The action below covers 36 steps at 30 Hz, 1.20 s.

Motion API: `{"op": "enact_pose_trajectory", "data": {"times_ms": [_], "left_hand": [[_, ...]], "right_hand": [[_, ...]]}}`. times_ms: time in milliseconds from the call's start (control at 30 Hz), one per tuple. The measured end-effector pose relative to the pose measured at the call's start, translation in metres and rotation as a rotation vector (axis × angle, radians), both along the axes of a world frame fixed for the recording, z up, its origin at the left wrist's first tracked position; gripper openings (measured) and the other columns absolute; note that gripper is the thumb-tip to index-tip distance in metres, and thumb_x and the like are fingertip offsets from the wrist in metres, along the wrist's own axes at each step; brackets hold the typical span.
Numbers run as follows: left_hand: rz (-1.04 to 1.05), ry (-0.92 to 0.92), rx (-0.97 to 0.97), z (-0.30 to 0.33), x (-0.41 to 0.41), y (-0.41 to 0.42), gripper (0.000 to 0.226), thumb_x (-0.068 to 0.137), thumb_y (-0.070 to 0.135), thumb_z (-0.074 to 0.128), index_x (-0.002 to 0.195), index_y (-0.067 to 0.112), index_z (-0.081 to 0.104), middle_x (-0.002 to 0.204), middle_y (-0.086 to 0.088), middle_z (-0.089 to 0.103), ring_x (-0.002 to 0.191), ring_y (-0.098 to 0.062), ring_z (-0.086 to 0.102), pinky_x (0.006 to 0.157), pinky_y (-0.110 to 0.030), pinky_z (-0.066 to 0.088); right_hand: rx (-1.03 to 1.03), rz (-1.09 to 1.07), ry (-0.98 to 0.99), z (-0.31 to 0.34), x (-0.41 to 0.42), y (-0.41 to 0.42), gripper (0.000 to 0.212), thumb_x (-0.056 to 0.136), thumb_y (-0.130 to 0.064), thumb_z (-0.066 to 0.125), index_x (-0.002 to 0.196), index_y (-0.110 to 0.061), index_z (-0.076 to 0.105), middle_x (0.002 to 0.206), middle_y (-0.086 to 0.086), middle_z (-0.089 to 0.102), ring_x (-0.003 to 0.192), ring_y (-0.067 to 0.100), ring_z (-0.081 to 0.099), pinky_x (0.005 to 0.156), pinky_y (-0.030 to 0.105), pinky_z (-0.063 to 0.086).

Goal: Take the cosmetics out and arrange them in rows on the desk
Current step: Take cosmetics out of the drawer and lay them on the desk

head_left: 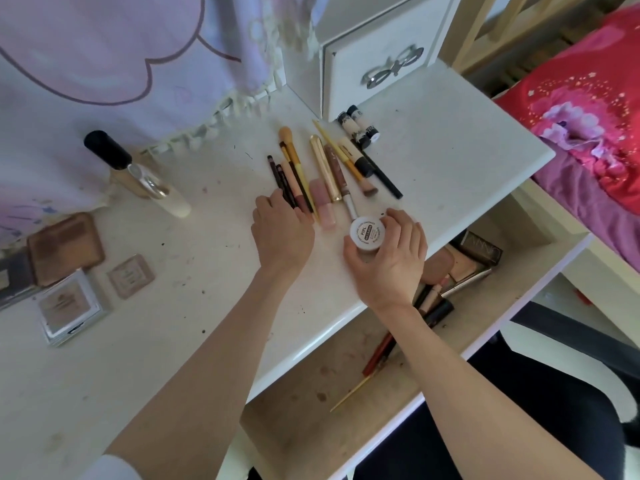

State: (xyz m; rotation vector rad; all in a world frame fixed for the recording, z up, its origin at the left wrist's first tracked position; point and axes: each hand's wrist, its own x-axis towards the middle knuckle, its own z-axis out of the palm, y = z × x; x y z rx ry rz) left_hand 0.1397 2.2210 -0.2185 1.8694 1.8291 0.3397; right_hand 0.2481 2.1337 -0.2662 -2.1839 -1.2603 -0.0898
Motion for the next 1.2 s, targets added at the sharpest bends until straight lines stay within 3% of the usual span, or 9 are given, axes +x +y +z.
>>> {"op": "enact_pose_trajectory", "data": {"times_ms": [267,400,500,600,733,833,1000,1200], "left_hand": [[-0.14,0.129,0.036,-0.002,-0.016,-0.01,0.041,0.099,0.022,0.03,0.138,0.012,0.032,0.132,-0.014,0.037,0.118,-0.03,0.033,0.097,-0.039,0.028],[-0.27,0.14,0.127,-0.007,-0.053,-0.037,0.043,0.097,0.021,0.034,0.139,0.011,0.034,0.135,-0.011,0.041,0.124,-0.028,0.037,0.101,-0.04,0.029],[-0.393,0.146,0.237,-0.016,-0.092,-0.062,0.038,0.091,0.016,0.036,0.126,0.006,0.049,0.124,-0.013,0.052,0.118,-0.03,0.05,0.097,-0.042,0.038],[-0.403,0.158,0.239,-0.02,-0.136,-0.085,0.036,0.09,0.017,0.032,0.12,0.01,0.05,0.127,-0.009,0.05,0.121,-0.025,0.046,0.102,-0.038,0.033],[-0.298,0.155,0.245,-0.019,-0.202,-0.113,0.032,0.087,0.017,0.036,0.114,0.015,0.052,0.127,-0.004,0.049,0.123,-0.019,0.042,0.104,-0.033,0.026],[-0.186,0.16,0.242,-0.018,-0.251,-0.128,0.033,0.085,0.02,0.035,0.112,0.015,0.054,0.126,-0.005,0.052,0.121,-0.018,0.042,0.103,-0.031,0.023],[-0.059,0.215,0.254,-0.021,-0.3,-0.14,0.036,0.088,0.021,0.033,0.116,0.012,0.054,0.128,-0.008,0.053,0.125,-0.02,0.04,0.104,-0.037,0.024],[-0.077,0.244,0.24,-0.025,-0.304,-0.14,0.037,0.088,0.022,0.033,0.117,0.011,0.054,0.128,-0.007,0.054,0.125,-0.025,0.047,0.104,-0.041,0.028]], "right_hand": [[-0.028,0.003,0.005,0.0,0.001,-0.001,0.059,0.078,-0.054,0.056,0.104,-0.001,0.058,0.114,0.012,0.059,0.11,0.029,0.055,0.107,0.042,0.034],[0.039,0.027,0.136,0.016,-0.005,-0.003,0.065,0.075,-0.057,0.057,0.105,0.001,0.056,0.113,0.016,0.057,0.106,0.032,0.055,0.096,0.048,0.043],[0.106,0.102,0.244,0.04,-0.032,-0.007,0.063,0.075,-0.054,0.061,0.111,-0.002,0.056,0.107,0.013,0.054,0.099,0.026,0.051,0.084,0.034,0.043],[0.004,0.325,0.46,0.052,-0.075,-0.01,0.058,0.075,-0.039,0.074,0.119,-0.006,0.054,0.107,0.005,0.048,0.094,0.016,0.048,0.079,0.019,0.041],[-0.255,0.557,0.564,0.05,-0.134,-0.01,0.064,0.081,-0.033,0.07,0.135,-0.009,0.044,0.118,0.001,0.043,0.101,0.01,0.046,0.087,0.014,0.038],[-0.311,0.6,0.607,0.049,-0.175,-0.004,0.064,0.083,-0.028,0.068,0.137,-0.01,0.04,0.126,0.005,0.045,0.112,0.016,0.048,0.087,0.009,0.03],[-0.313,0.699,0.473,0.045,-0.227,0.003,0.054,0.085,-0.019,0.063,0.134,-0.007,0.043,0.128,0.008,0.049,0.115,0.022,0.043,0.087,0.009,0.025],[-0.286,0.731,0.291,0.037,-0.251,0.003,0.053,0.084,-0.022,0.066,0.131,-0.005,0.049,0.124,0.008,0.057,0.117,0.026,0.041,0.101,0.032,0.035]]}}
